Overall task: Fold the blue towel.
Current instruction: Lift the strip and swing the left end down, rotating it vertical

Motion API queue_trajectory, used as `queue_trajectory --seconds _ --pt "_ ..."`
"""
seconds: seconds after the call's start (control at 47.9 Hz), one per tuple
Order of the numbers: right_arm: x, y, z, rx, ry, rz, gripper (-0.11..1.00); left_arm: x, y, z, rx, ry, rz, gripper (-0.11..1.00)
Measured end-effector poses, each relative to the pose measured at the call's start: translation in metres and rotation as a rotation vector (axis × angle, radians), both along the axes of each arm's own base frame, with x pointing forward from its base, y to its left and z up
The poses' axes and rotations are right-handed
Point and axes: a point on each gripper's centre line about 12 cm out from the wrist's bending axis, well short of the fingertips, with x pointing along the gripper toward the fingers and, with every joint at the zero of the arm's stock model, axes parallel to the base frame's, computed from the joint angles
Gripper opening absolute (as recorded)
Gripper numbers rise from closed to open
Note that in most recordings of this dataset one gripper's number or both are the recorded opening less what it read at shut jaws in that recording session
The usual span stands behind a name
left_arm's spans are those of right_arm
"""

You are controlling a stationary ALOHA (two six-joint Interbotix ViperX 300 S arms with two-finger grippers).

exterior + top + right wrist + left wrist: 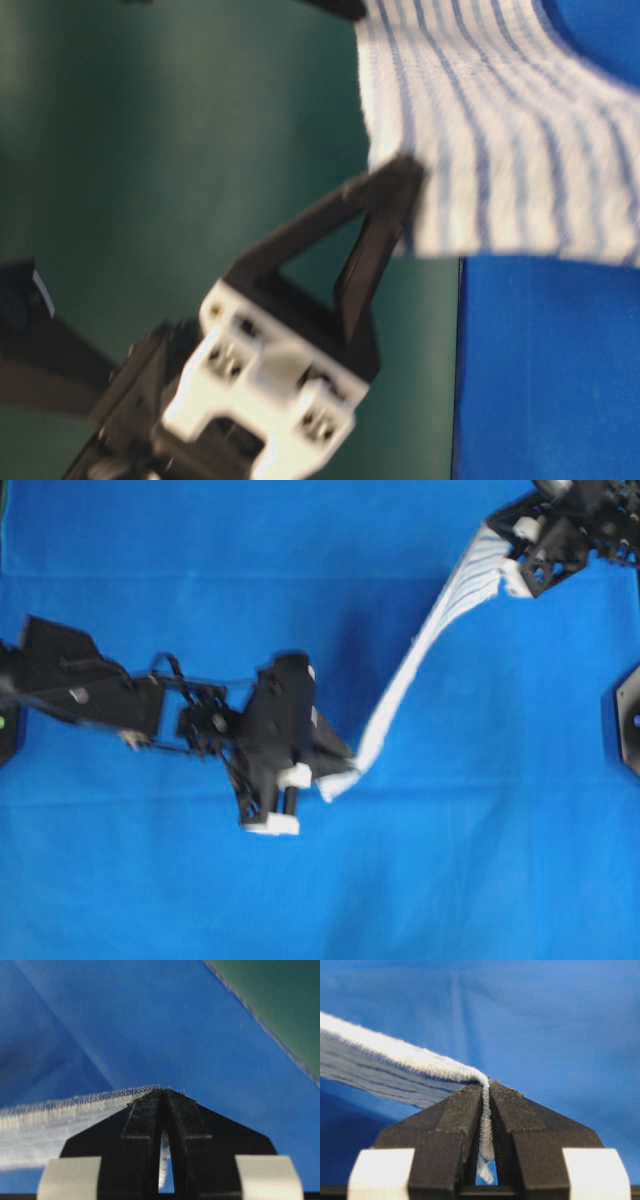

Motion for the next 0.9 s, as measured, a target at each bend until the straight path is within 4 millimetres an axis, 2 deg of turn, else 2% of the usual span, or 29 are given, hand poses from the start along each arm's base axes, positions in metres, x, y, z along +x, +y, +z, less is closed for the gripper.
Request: queue_trajectory --seconds 0.293,0.439,0.627,0.899 --pt "0.046 -0.026 0.002 -0.030 -0.007 0.043 0.03 0.027 -0.011 -0.008 -0.003 -0.015 -0.014 0.03" --pt "0.060 -0.033 0.005 -0.042 -0.014 0.056 0.03 0.036 -0.013 -0.005 -0.006 -0.041 -0.016 0.03" --pt "0.061 -0.034 0.006 -0.054 -0.008 0.064 0.03 0.048 -0.015 -0.010 -0.010 -0.064 -0.015 0.03" --pt "0.034 -0.020 0.005 -0.053 0.002 0.051 0.03 0.083 -0.021 -0.021 -0.014 -0.088 -0.014 0.03"
